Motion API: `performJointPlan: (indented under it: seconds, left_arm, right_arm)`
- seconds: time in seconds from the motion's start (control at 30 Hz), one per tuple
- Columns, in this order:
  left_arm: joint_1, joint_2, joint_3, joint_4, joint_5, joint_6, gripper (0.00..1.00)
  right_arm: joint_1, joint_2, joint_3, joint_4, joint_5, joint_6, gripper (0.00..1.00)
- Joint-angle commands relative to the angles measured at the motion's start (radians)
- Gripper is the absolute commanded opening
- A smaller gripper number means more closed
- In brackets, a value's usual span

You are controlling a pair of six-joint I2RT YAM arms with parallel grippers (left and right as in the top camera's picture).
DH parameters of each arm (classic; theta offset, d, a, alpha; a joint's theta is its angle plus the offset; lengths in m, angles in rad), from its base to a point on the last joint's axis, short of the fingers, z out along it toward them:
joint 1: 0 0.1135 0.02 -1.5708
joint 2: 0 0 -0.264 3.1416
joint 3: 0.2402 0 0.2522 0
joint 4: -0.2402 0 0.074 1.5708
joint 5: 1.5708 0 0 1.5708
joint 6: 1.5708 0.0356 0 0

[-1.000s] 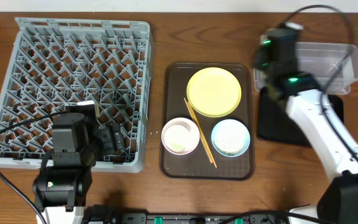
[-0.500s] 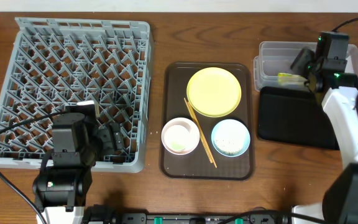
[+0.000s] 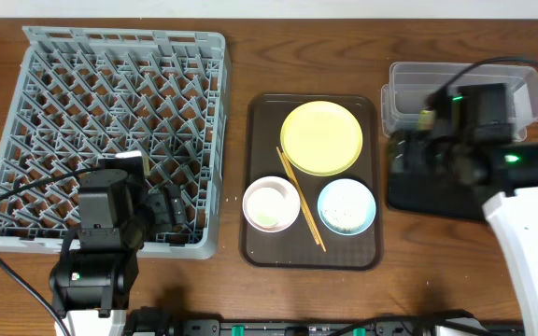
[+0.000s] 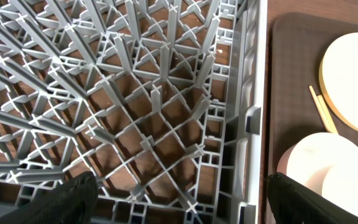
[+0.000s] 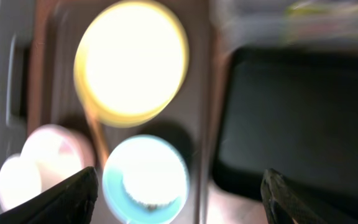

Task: Sort waste into correct bins and load items into the dishwasher
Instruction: 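Grasp the rim of the light-blue rice bowl with the right gripper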

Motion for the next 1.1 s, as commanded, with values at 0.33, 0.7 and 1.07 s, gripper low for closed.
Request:
performJointPlan:
  seconds: [0.33, 0.7, 1.07]
  left_arm:
    - [0.005, -0.001, 0.02, 0.0, 0.006, -0.009, 0.88]
    - [0.005, -0.001, 0.02, -0.006, 0.006, -0.009, 0.89]
    - [0.005, -0.001, 0.02, -0.006, 0.006, -0.009, 0.88]
  right_arm:
    - [0.385, 0.009, -0.369, 0.303, 0.007, 0.06, 0.68]
    - [0.508, 0.078, -0.498, 0.523, 0.102, 0.087, 0.62]
    - [0.563, 0.23, -0.498, 0.604, 0.164, 0.2, 0.36]
